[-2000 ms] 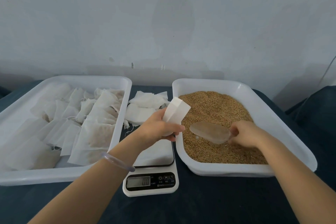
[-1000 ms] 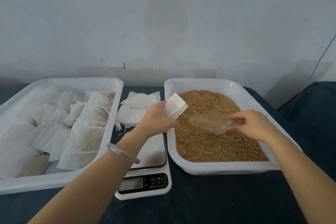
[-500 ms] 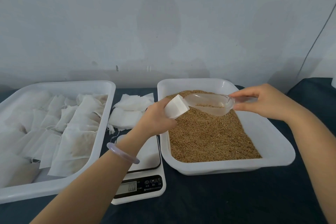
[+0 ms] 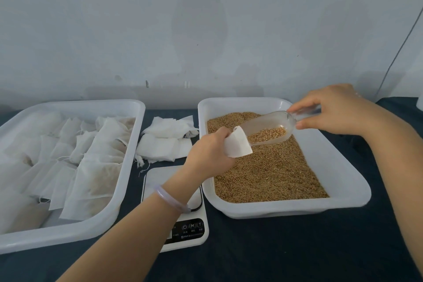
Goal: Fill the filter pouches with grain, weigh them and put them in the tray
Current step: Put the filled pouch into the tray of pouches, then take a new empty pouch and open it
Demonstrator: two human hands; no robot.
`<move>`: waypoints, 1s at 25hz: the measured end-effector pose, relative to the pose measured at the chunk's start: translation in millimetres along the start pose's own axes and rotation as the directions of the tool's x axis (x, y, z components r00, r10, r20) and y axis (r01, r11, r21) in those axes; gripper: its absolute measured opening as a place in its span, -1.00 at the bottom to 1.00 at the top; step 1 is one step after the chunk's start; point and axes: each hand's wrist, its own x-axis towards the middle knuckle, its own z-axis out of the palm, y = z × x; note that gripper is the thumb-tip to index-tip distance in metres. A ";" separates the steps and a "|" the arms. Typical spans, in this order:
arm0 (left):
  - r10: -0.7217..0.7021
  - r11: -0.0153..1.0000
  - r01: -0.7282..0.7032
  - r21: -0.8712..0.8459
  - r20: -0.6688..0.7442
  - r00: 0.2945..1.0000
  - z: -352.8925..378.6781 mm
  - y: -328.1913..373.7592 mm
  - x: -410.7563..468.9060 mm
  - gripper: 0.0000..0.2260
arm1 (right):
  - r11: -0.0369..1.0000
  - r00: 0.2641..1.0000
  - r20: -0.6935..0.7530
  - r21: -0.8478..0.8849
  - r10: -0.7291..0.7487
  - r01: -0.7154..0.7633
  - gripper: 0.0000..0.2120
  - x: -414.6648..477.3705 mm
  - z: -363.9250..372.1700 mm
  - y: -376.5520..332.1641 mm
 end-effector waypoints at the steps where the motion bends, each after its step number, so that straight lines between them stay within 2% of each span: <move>1: 0.004 1.000 -0.004 -0.002 -0.001 1.000 2.8 1.1 -0.6 -0.72 | 1.000 1.000 -0.005 -0.010 -0.005 0.005 -0.71 -0.5 -1.0 -0.6; 3: -0.009 1.000 0.009 -0.006 0.002 1.000 7.7 2.2 -0.8 -0.77 | 0.999 0.999 -0.026 -0.036 -0.020 0.019 -0.71 -0.9 -1.8 -1.6; 7: -0.042 0.999 0.042 -0.012 0.016 0.999 13.7 3.7 0.9 -0.75 | 0.989 0.998 -0.047 -0.139 -0.053 0.046 -0.74 1.1 -1.8 -4.6; 15: -0.058 0.997 0.060 -0.057 0.027 0.998 17.1 1.0 1.3 -0.70 | 0.992 1.000 -0.010 -0.124 -0.011 0.009 -0.72 0.6 2.6 0.8; 17: -0.076 0.990 0.078 -0.114 0.020 0.997 16.9 -0.4 0.6 -0.71 | 1.000 1.000 0.022 -0.023 0.009 -0.009 -0.71 -1.8 5.3 4.4; 20: -0.106 0.961 0.105 -0.255 0.013 0.994 14.3 -3.6 -0.4 -0.73 | 0.963 0.994 0.101 0.262 0.036 -0.062 -0.69 -9.3 14.8 11.3; 25: -0.122 0.927 0.124 -0.354 0.027 0.992 12.7 -5.8 -1.3 -0.72 | 0.908 0.994 0.069 0.405 0.090 -0.111 -0.69 -12.9 25.1 23.2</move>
